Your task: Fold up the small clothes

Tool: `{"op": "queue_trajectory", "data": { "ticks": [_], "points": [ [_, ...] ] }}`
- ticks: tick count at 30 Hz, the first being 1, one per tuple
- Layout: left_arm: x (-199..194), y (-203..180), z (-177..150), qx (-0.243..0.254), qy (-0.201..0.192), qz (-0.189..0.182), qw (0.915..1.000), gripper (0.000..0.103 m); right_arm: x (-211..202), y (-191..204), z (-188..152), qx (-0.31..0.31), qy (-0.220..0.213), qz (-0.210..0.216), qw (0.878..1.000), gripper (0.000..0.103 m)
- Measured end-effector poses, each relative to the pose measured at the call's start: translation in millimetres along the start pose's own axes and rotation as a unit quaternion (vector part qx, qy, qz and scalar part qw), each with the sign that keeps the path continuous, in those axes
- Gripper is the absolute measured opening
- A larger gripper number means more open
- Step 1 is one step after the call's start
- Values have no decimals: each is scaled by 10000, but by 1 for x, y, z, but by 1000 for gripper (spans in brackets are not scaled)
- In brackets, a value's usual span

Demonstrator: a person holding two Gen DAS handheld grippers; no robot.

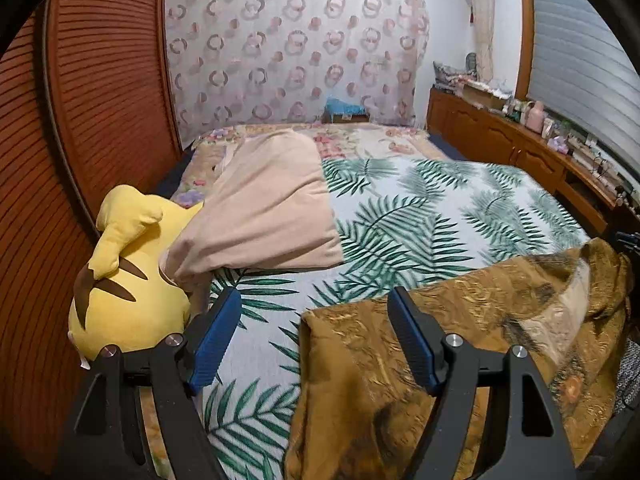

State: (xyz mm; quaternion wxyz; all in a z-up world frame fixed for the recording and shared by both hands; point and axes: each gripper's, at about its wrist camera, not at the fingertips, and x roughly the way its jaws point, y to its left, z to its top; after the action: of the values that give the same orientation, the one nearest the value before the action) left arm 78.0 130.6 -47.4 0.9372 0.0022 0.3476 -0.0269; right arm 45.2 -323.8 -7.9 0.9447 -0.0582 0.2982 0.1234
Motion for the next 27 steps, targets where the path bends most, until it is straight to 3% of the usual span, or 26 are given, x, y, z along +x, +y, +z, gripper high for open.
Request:
{"op": "queue_trajectory", "data": {
  "ticks": [7, 13, 17, 23, 24, 27],
  "points": [
    [27, 5, -3, 3, 399, 10, 9992, 76, 22, -10, 8, 148, 73, -217, 9996, 47],
    [43, 5, -15, 26, 769, -24, 9970, 76, 34, -2, 6, 25, 180, -154, 9997, 47],
    [48, 4, -21, 64, 901, -39, 9959, 76, 46, -3, 4, 25, 348, -83, 9994, 56],
    [53, -1, -21, 208, 998, -29, 9948, 76, 59, -12, 1, 133, 600, 19, 9981, 59],
    [53, -2, -20, 223, 1001, -34, 9947, 75, 61, -12, 0, 133, 628, 31, 9979, 60],
    [53, -4, -19, 219, 1032, -275, 9940, 58, 63, -13, 0, 123, 650, 61, 9978, 60]
  ]
}}
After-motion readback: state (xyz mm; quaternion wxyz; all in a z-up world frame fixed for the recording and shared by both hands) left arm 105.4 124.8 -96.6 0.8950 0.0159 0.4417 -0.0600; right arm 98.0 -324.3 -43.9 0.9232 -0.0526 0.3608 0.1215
